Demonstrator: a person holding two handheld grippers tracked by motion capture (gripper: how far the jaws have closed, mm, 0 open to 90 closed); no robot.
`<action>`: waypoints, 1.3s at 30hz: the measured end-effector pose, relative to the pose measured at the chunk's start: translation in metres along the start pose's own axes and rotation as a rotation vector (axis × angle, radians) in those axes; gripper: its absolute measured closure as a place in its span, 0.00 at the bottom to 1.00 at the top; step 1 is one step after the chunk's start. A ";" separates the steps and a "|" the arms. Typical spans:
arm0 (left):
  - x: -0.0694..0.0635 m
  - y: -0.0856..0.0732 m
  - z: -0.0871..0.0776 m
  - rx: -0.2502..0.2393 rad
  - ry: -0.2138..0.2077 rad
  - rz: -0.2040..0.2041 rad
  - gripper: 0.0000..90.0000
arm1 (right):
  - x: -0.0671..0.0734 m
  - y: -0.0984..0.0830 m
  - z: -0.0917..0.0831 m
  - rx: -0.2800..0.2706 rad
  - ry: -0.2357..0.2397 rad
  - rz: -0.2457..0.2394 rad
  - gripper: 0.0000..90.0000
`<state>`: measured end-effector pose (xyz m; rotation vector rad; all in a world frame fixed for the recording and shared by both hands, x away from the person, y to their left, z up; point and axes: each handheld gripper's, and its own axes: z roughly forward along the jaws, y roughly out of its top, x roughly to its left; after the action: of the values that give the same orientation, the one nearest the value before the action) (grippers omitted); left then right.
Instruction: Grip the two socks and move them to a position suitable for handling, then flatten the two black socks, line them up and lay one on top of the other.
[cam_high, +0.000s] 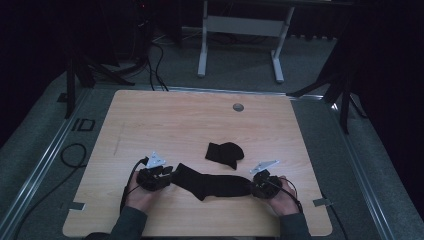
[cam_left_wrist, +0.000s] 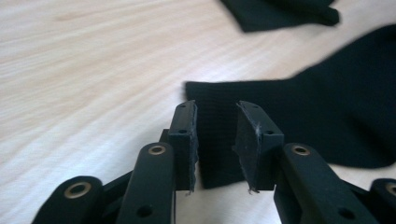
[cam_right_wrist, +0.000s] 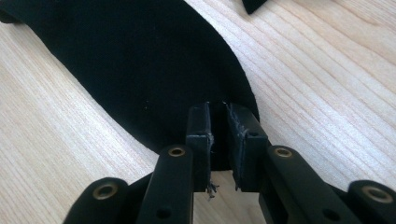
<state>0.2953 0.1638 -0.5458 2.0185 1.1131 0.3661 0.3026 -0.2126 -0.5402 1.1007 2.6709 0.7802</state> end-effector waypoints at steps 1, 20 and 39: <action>0.002 0.001 0.000 -0.003 0.017 -0.006 0.75 | 0.000 0.000 0.000 -0.002 0.004 0.003 0.86; 0.008 0.004 0.008 -0.018 0.070 -0.037 0.71 | 0.003 0.025 -0.008 -0.185 -0.121 0.043 0.80; 0.006 0.004 0.010 -0.029 0.082 -0.033 0.71 | -0.036 0.082 0.047 -0.138 -0.204 0.134 0.80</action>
<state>0.3072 0.1628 -0.5496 1.9726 1.1829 0.4497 0.3937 -0.1693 -0.5395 1.2593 2.3600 0.8130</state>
